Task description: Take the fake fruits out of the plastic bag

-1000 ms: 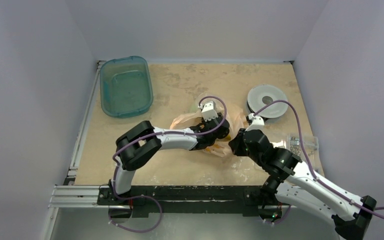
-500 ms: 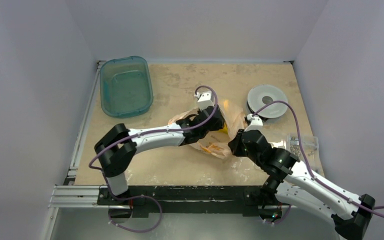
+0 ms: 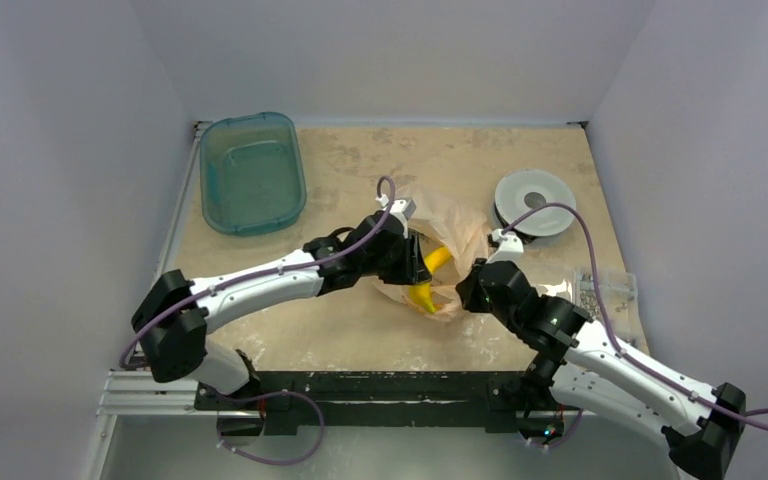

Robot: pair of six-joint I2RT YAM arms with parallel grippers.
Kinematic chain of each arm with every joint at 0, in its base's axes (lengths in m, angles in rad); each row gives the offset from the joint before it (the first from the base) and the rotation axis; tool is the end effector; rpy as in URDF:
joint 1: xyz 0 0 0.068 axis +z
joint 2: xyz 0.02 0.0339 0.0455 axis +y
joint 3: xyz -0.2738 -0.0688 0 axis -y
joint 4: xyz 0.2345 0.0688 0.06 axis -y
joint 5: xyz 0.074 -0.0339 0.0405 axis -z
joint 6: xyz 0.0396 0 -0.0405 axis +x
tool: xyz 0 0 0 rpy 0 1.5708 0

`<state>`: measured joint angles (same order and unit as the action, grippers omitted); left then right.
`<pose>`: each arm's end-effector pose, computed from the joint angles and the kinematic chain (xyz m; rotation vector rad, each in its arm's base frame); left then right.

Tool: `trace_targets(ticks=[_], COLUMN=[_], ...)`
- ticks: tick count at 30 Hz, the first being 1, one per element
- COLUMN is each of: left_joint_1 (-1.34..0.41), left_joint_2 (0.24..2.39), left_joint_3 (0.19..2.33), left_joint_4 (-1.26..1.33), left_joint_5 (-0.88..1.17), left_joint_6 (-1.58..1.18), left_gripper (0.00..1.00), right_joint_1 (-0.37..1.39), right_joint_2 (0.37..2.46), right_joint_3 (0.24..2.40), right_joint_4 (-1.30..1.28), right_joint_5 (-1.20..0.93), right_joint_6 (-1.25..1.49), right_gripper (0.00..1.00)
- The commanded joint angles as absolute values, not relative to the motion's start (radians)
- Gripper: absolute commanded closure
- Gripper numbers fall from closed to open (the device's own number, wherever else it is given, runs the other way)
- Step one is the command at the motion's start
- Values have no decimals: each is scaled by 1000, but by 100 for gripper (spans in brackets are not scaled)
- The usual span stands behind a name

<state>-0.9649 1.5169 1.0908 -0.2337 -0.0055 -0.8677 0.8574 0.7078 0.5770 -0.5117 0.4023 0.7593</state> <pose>0.1900 -0.2739 0.2750 0.1143 2.4177 -0.9366 0.1038 0.0962 0.2542 0.1156 2.1923 0.4831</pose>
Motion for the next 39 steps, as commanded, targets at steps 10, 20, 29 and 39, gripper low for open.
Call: trace_targets(ticks=[10, 20, 29, 39], left_joint_1=[-967, -874, -677, -195], left_joint_2=[1113, 911, 944, 1176], left_joint_3=[1030, 1325, 1359, 1186], left_joint_4=[-634, -952, -815, -261], left_joint_5=[257, 4, -516, -225], left_joint_6=[-733, -509, -202, -217], left_gripper=[100, 100, 100, 100], right_joint_1=[859, 859, 859, 858], right_joint_2=[729, 729, 720, 720], right_joint_3=[569, 551, 545, 553], right_joint_4=[-454, -430, -425, -432], right_joint_5=[456, 449, 432, 417], right_joint_6=[769, 752, 748, 743], right_gripper=[100, 100, 100, 100])
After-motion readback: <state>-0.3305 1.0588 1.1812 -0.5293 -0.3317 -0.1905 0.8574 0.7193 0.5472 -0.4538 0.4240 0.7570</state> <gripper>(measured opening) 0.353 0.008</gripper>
